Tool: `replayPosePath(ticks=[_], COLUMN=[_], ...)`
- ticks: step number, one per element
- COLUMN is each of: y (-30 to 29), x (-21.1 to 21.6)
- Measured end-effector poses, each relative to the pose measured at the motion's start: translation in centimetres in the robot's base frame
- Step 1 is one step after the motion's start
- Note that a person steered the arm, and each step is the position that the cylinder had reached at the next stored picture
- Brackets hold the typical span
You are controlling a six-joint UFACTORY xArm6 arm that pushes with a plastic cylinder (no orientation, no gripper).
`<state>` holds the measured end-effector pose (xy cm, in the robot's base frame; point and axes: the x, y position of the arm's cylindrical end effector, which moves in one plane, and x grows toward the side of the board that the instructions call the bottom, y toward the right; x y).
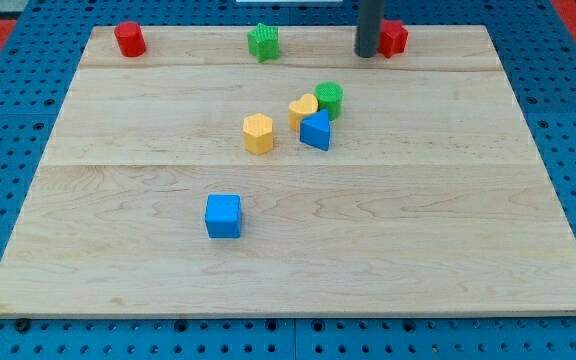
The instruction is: Push the yellow heart to the center left
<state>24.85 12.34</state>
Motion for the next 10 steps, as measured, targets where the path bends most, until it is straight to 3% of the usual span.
replayPosePath(ticks=[2,4,6,9,10], y=[0.3,-6.1,-8.7,-13.8,-18.0], x=[7.9,9.7,12.5,12.2,12.2])
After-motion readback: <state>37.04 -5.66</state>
